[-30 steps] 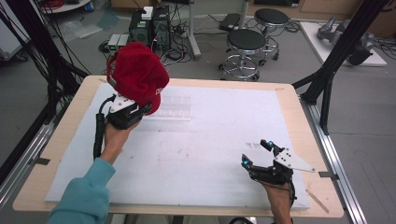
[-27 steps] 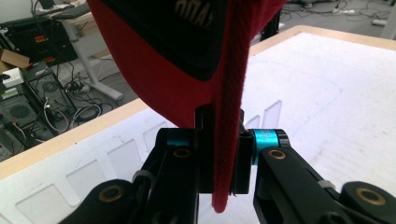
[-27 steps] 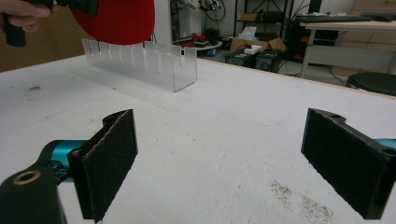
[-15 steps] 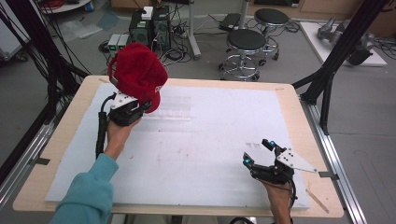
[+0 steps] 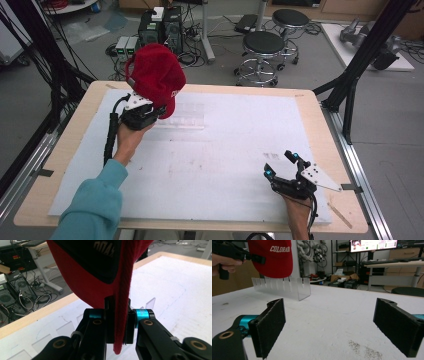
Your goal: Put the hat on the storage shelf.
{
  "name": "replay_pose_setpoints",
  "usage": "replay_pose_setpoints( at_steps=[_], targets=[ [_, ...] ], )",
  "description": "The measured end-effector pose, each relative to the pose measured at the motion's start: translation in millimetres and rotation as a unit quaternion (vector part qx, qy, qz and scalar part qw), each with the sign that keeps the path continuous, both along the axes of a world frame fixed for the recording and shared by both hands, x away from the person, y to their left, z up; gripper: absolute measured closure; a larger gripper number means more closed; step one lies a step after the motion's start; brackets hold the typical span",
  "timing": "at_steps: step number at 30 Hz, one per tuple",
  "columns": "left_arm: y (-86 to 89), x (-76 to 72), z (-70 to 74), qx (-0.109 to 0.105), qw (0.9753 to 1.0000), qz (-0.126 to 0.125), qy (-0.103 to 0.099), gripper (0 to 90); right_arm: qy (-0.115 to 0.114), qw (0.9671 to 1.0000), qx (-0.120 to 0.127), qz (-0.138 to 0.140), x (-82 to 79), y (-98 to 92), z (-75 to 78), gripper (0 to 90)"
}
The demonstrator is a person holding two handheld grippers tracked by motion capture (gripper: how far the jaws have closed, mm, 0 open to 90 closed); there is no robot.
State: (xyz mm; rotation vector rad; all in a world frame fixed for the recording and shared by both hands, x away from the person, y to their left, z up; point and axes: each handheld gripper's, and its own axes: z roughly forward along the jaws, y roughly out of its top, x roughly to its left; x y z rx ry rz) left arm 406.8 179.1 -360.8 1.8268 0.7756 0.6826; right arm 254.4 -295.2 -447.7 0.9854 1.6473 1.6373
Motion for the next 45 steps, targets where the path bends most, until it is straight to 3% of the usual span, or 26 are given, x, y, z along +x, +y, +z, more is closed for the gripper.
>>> replay_pose_setpoints(
  at_steps=[4, 10, 14, 18, 24, 34, 37, 45],
  targets=[
    [-3.3, 0.3, -1.4, 0.013, 0.9999, 0.006, -0.002, 84.7, 0.0, 1.0, -0.001, -0.003, 1.5, 0.9, -4.9, 9.8],
    [-4.8, -2.4, 0.0, -0.01, 0.9996, 0.025, -0.002, 84.6, -0.005, 0.9998, -0.018, 0.0, -0.1, 4.2, -5.0, 9.8],
    [-7.4, -0.7, -3.4, 0.0, 0.9995, 0.031, 0.001, 84.6, -0.008, 0.9999, -0.015, 0.001, -0.7, 3.2, -5.2, 9.8],
    [-9.1, 2.0, -7.3, -0.007, 0.9994, 0.034, 0.001, 84.6, -0.009, 0.9999, -0.014, 0.0, -1.1, 3.4, -5.4, 9.8],
    [-11.5, 2.9, -12.7, -0.004, 0.9996, 0.027, -0.011, 84.6, -0.008, 0.9999, -0.014, 0.0, -1.2, 3.3, -5.3, 9.8],
    [-9.5, 2.2, -34.6, -0.002, 0.9996, 0.03, -0.002, 84.6, -0.008, 0.9999, -0.015, 0.0, -1.1, 3.3, -5.5, 9.8],
    [-11.0, 0.9, -35.3, 0.008, 0.9996, 0.026, -0.005, 84.6, -0.009, 0.9998, -0.015, -0.001, -1.2, 3.4, -5.6, 9.8],
    [-7.9, -3.3, -44.0, 0.003, 0.9998, 0.015, 0.01, 81.8, -0.013, 0.9998, -0.016, -0.002, -1.7, 3.6, -5.6, 9.8]
  ],
)
